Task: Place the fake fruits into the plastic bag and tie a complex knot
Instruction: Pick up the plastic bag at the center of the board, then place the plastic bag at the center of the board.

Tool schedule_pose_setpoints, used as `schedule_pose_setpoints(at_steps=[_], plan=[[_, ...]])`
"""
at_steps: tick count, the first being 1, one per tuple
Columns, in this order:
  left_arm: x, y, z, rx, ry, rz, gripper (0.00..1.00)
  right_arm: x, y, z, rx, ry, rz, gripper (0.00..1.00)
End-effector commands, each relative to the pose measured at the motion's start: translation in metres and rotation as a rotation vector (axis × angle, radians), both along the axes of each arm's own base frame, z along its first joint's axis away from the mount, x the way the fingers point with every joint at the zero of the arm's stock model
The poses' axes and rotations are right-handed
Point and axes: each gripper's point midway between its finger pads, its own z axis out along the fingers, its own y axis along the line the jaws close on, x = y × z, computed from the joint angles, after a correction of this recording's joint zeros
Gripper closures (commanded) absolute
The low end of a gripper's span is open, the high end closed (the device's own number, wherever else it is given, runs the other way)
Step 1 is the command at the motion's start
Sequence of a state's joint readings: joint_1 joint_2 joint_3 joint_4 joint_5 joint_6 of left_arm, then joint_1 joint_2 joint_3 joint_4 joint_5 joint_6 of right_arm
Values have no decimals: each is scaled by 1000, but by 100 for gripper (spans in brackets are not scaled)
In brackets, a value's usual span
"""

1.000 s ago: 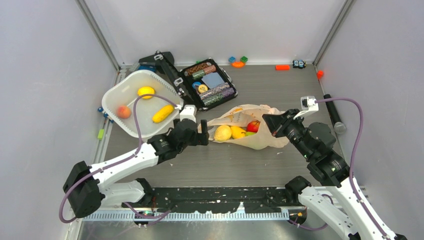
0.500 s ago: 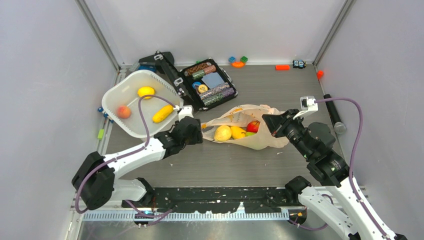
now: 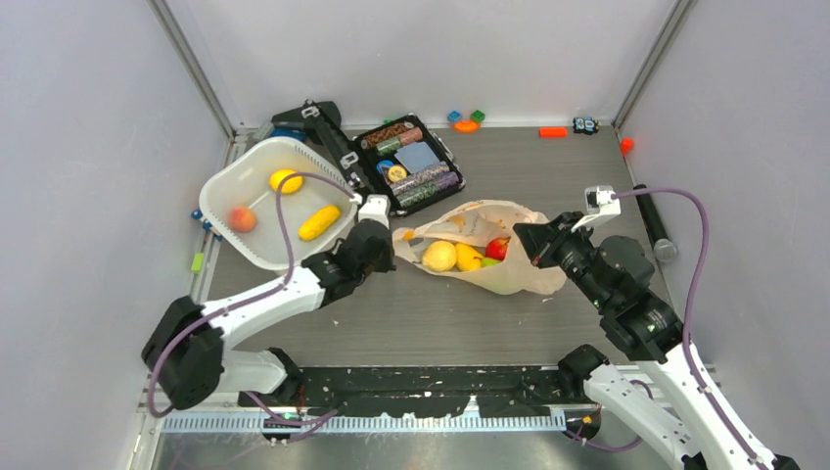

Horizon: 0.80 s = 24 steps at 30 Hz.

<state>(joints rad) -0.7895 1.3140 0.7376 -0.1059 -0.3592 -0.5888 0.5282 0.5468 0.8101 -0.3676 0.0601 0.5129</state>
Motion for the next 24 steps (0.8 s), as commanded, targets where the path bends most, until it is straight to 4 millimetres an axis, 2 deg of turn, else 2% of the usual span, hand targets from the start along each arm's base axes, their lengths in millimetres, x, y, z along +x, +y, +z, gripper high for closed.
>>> schedule_pose_setpoints(at_steps=[1, 3, 5, 8, 11, 15, 17, 21, 24], plan=[[5, -20, 150, -180, -321, -167, 100, 6, -10, 27, -74, -72, -41, 95], [-16, -28, 205, -244, -396, -307, 100, 12, -16, 28, -130, -61, -74, 95], [-42, -38, 249, -292, -429, -459, 100, 16, -23, 31, -171, -59, -104, 94], [-69, -41, 291, -327, -413, -584, 100, 20, -28, 35, -202, -57, -131, 94], [-83, -38, 322, -357, -403, -615, 100, 24, -29, 35, -217, -51, -143, 94], [-92, -34, 346, -424, -439, -611, 100, 27, -29, 30, -229, -36, -151, 95], [-82, -27, 342, -402, -456, -549, 100, 30, -29, 23, -239, -21, -157, 95], [-54, -6, 294, -290, -370, -390, 100, 29, -27, 12, -236, -3, -148, 95], [-37, 9, 266, -271, -310, -285, 100, 27, -28, 8, -229, -6, -150, 95]])
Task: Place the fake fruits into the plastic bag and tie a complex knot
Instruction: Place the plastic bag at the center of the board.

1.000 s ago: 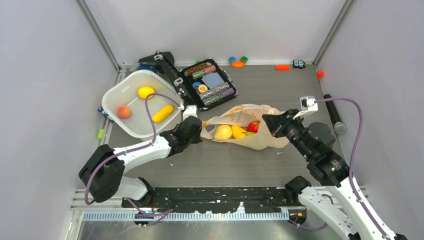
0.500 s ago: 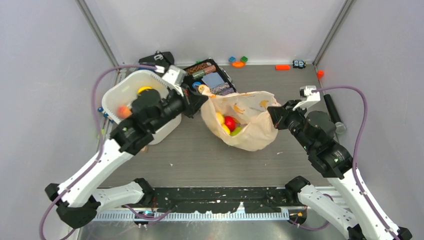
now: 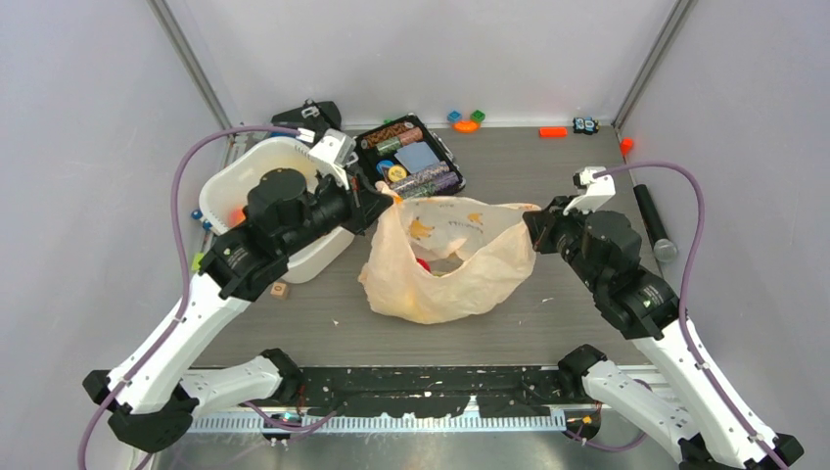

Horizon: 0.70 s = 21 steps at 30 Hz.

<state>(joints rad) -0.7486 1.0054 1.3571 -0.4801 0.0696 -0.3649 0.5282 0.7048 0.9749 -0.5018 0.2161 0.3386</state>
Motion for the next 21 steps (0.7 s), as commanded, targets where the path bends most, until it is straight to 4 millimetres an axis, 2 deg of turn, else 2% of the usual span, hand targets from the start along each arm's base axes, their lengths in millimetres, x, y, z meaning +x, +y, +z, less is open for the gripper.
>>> schedule_pose_setpoints(at_steps=[1, 6, 8, 11, 13, 14, 15, 17, 18, 20, 21], plan=[[26, 30, -42, 40, 114, 183, 100, 0, -4, 9, 16, -47, -16, 95], [31, 41, -34, 31, 98, 206, 100, -10, -10, 42, 21, -119, -6, 95], [31, 43, -40, 58, 99, 206, 100, -15, -18, 57, 23, -161, -22, 95], [28, 45, -59, 121, 144, 185, 100, -18, -27, 55, 12, -176, -56, 95], [25, 48, -74, 175, 197, 178, 100, -17, -27, 43, 9, -151, -60, 95], [23, 49, -77, 195, 210, 175, 91, -15, -25, 31, 3, -128, -58, 95], [21, 51, -77, 211, 216, 174, 76, -15, -22, 27, 17, -114, -48, 95], [17, 55, -71, 231, 205, 167, 36, -15, -16, 14, 30, -82, -32, 95], [15, 59, -67, 239, 190, 170, 21, -14, -14, 8, 34, -73, -27, 95], [14, 73, -53, 255, 136, 216, 2, -13, -12, 6, 47, -69, -23, 95], [13, 82, -48, 267, 113, 248, 1, -13, -12, 7, 49, -73, -22, 95]])
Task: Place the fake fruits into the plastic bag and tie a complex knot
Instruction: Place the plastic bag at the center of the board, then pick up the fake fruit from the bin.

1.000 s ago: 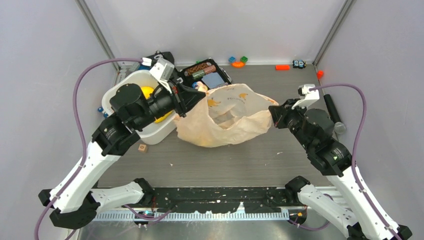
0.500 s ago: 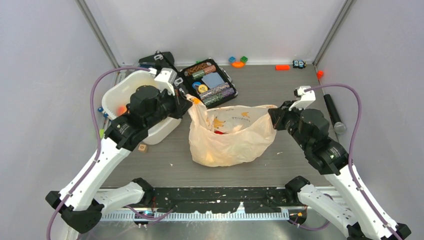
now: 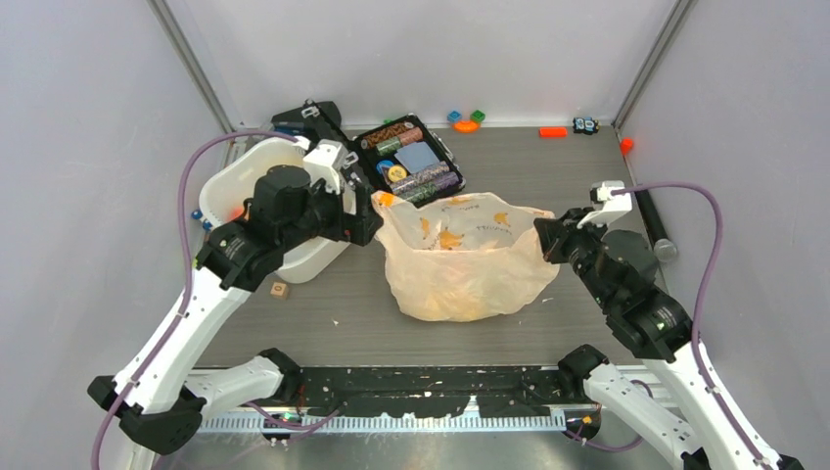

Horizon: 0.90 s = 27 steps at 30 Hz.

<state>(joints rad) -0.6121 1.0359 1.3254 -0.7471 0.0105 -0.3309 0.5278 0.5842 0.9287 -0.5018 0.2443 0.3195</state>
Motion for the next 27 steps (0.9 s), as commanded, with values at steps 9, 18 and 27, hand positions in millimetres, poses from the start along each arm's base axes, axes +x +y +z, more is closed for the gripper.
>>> schedule_pose_setpoints(at_steps=[9, 18, 27], plan=[[22, 115, 27, 67, -40, 413, 1, 6, 7, -1, 40, -15, 6, 95], [102, 161, -27, -10, 97, 726, 1, 9, 19, 3, 44, -42, 67, 95], [207, 234, -71, -121, 151, 1129, 1, 45, 11, 0, -15, -101, -55, 95]])
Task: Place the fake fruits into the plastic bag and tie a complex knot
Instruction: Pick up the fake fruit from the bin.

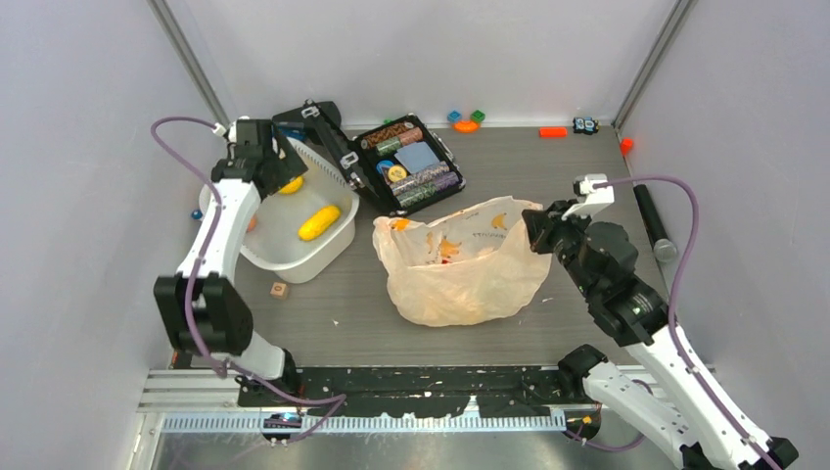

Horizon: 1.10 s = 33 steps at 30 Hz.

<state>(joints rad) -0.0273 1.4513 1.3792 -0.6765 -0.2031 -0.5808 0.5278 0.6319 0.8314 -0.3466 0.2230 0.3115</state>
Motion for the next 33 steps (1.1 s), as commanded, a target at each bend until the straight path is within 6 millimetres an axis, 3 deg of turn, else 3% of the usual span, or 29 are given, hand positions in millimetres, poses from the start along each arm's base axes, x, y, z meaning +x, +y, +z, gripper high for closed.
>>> schedule_pose_setpoints(at_steps=[1, 5, 8, 16, 20, 25, 33], plan=[[64, 50, 28, -16, -146, 283, 1, 28, -7, 17, -30, -90, -94, 95], [100, 61, -2, -115, -49, 392, 1, 38, -17, 20, -30, -94, -174, 95], [119, 63, -12, -166, -32, 445, 4, 39, -25, 31, -23, -93, -227, 95], [113, 69, -47, -222, 58, 600, 9, 38, -43, 69, 17, -57, -344, 95], [97, 66, -73, -253, 123, 661, 11, 46, -44, 91, -15, -40, -361, 94], [101, 66, -94, -286, 113, 685, 11, 53, -38, 112, -41, -36, -336, 95], [130, 77, -106, -325, 22, 716, 10, 56, -35, 115, -33, -24, -335, 95]])
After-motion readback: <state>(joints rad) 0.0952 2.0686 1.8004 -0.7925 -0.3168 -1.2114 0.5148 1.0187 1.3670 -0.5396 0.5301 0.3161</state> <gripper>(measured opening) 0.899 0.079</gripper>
